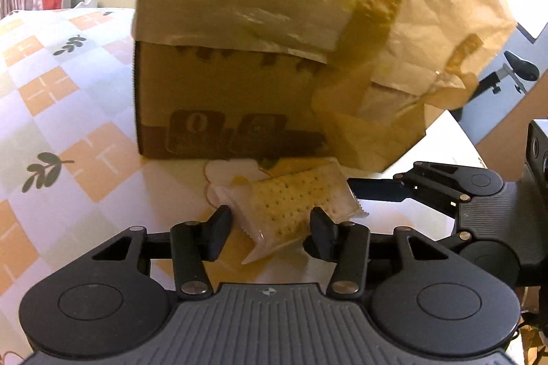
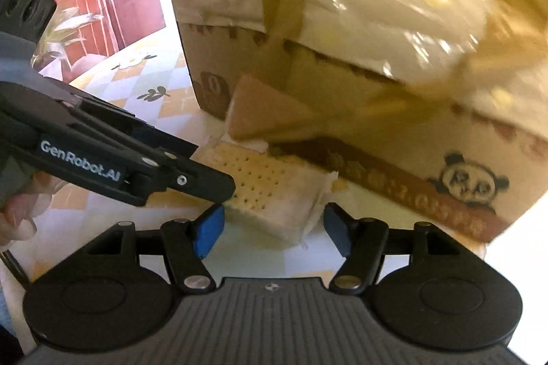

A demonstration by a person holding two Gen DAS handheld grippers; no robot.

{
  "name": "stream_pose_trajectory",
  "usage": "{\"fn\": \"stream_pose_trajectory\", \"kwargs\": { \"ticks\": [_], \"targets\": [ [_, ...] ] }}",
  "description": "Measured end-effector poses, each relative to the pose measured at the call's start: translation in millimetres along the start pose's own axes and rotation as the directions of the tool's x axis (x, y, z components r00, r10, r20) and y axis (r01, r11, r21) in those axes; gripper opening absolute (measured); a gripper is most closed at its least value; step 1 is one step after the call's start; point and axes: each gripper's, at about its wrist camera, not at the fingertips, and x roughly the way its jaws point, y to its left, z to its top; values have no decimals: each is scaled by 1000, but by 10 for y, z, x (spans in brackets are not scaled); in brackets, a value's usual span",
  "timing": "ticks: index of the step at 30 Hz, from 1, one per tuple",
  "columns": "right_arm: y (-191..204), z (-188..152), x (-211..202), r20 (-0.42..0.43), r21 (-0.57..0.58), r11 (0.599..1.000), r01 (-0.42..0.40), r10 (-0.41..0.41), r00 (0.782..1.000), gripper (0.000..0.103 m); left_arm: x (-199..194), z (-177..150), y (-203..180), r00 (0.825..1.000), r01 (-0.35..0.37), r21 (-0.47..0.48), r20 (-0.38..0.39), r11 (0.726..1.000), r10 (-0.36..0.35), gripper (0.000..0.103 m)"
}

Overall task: Organize snacks
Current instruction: 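Grasp the clear cracker packet with the left tool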

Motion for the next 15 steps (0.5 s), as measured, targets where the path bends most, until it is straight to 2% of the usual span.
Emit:
{"fn": "stream_pose_trajectory", "kwargs": {
  "ticks": [3,6,11,15],
  "targets": [
    [-35,-57,-93,9,34,999,-8,7,1000,66,10,-26,-85,1000,-3,4,-6,1000,3,52],
    [-14,-110,-196,24,45,999,-27,26,999,58,-18,-53,-144,1000,8,-12,-10,1000,-9,50],
    [28,-216,-412,52,74,997,-25,21,998,58,-92,-125,-351,1000,20,36,-7,999,-19,50],
    [37,-280,-664,111,123,992,-17,3,994,58,-265,-103,-554,999,45,64,26,997,-47,49]
  ]
}}
